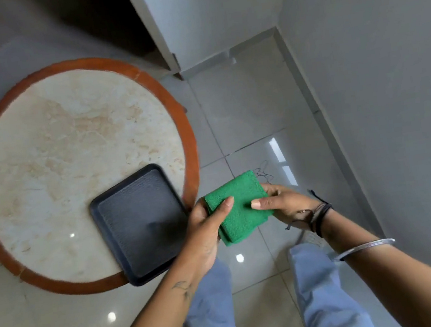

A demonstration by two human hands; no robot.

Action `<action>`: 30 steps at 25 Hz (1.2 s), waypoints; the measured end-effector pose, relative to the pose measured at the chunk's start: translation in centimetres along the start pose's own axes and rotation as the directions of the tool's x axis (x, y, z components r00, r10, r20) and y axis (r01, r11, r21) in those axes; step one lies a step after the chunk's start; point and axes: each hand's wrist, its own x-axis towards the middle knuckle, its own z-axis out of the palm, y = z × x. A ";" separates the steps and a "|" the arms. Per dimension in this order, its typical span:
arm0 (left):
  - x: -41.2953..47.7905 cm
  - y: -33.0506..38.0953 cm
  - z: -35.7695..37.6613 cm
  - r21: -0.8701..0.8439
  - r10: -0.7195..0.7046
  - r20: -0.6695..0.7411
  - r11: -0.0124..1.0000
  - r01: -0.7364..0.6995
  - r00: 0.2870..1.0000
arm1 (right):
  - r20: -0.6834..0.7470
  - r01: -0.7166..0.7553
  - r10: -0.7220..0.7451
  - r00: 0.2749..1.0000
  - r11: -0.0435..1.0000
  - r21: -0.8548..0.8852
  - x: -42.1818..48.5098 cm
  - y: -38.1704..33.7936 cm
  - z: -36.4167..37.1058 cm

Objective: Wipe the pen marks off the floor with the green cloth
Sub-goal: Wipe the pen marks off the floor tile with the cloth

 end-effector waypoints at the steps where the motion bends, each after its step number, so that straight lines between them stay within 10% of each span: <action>1: 1.6 -1.8 1.6 0.013 -0.014 -0.013 1.000 0.014 1.000 | -0.036 0.009 -0.010 0.999 1.000 -0.023 -0.3 0.8 -2.2; 4: 8.6 -8.8 4.5 0.088 -0.078 -0.048 0.993 0.082 0.996 | -0.348 0.036 -0.049 0.936 0.998 -0.042 0.2 4.8 -10.2; 7: 17.1 -17.0 4.0 0.295 -0.182 -0.100 0.934 0.204 0.978 | -0.746 -0.091 -0.108 0.657 0.971 -0.221 2.6 10.3 -18.8; 9: 22.5 -22.1 1.7 0.540 -0.149 -0.215 0.805 0.245 0.965 | -0.849 -0.370 -0.285 0.446 0.804 -0.465 5.5 14.2 -23.9; 11: 27.3 -26.0 -0.9 0.741 -0.059 -0.248 0.631 0.229 0.967 | -0.755 -0.608 -0.530 0.386 0.470 -0.640 9.2 17.7 -28.0; 15: 35.2 -31.5 -6.1 0.921 0.044 -0.251 0.318 0.224 0.967 | -0.509 -0.603 -0.701 0.500 0.141 -0.785 18.0 25.0 -31.3; 18: 37.6 -34.0 -7.7 0.963 0.049 -0.250 0.120 0.243 0.967 | -0.563 -0.612 -0.385 0.731 -0.006 -0.790 21.6 30.9 -29.1; 23: 39.1 -34.7 -8.1 0.975 -0.018 -0.155 -0.161 0.150 0.988 | -0.518 -0.568 -0.343 0.783 -0.058 -0.821 21.3 33.6 -29.1; 28: 39.3 -34.8 -8.6 0.947 -0.091 -0.094 -0.317 0.060 0.991 | -0.336 -0.367 -0.146 0.930 -0.369 -0.854 19.8 32.7 -35.8; 30: 39.4 -35.0 -8.7 0.945 -0.110 -0.076 -0.326 0.037 0.991 | -0.445 -0.506 -0.257 0.858 -0.268 -0.820 19.5 32.7 -37.5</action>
